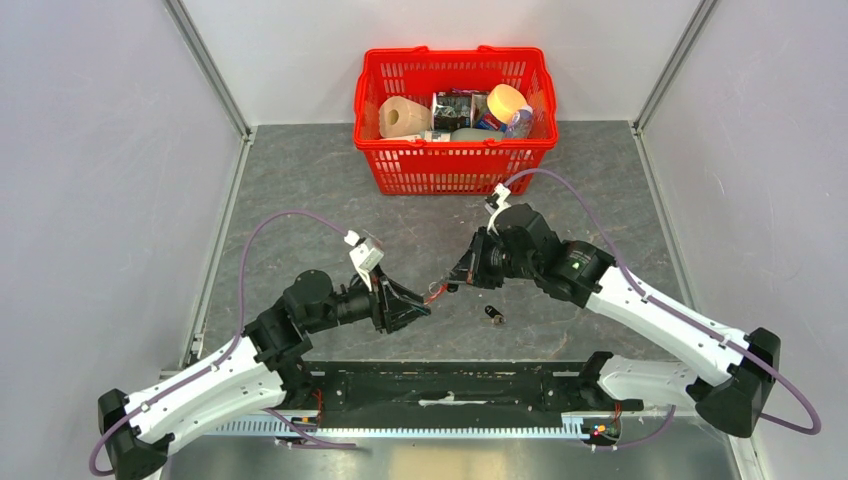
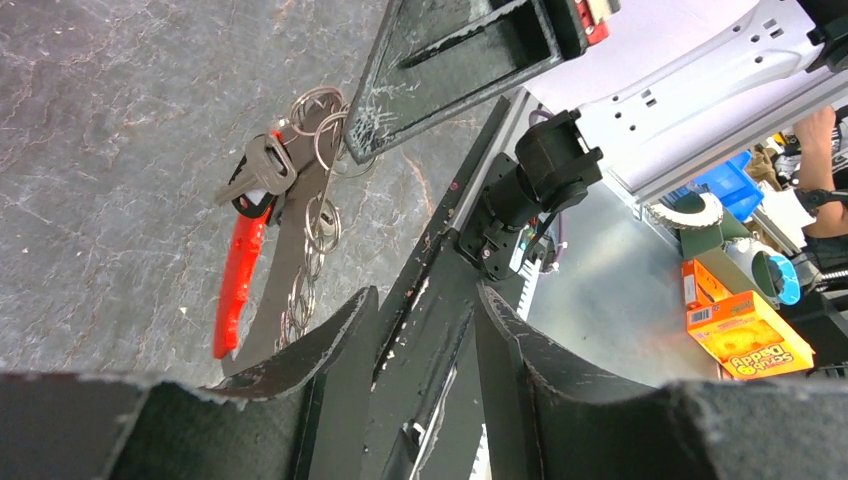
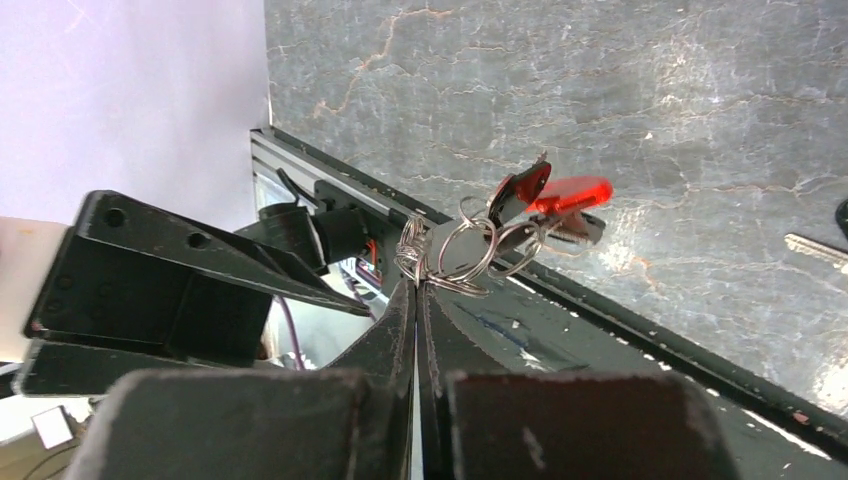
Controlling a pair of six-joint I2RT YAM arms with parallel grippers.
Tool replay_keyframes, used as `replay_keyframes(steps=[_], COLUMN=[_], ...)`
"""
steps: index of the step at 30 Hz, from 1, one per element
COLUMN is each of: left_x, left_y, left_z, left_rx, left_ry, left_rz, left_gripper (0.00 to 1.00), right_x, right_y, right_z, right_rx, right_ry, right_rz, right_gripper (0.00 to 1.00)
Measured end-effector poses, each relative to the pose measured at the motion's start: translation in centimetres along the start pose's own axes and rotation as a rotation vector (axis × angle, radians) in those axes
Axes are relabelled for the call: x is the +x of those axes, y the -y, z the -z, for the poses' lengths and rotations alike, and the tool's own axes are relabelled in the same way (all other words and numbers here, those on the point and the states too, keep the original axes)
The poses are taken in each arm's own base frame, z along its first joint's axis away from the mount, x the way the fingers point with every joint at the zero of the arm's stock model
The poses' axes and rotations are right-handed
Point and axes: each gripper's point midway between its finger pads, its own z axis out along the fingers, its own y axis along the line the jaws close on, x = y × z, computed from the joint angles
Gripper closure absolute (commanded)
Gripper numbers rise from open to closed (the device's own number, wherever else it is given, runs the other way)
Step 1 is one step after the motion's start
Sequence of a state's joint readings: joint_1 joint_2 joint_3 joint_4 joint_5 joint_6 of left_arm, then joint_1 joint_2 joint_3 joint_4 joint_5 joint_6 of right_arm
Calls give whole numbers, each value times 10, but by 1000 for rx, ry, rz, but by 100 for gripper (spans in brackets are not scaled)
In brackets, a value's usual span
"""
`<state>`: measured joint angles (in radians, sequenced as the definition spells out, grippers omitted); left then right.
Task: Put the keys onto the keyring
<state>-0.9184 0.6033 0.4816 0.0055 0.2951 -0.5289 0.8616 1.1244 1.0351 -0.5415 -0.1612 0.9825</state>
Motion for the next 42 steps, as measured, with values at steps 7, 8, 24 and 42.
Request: replay_keyframes(steps=[7, 8, 24, 42], left_x=[-3, -5, -44, -44], left_y=[5, 7, 21, 9], left_z=[-1, -1, -3, 9], left_rx=[19, 24, 14, -60], left_ry=[-5, -1, 51, 58], left_rz=[6, 5, -65, -114], left_gripper=[53, 52, 41, 41], right_x=[-8, -9, -10, -4], right_y=[-19, -22, -16, -31], right_z=[12, 11, -27, -25], right_rx=[12, 19, 228, 181], right_ry=[14, 14, -48, -114], right_rz=[-83, -94, -277, -241], right_gripper=[100, 100, 100, 100])
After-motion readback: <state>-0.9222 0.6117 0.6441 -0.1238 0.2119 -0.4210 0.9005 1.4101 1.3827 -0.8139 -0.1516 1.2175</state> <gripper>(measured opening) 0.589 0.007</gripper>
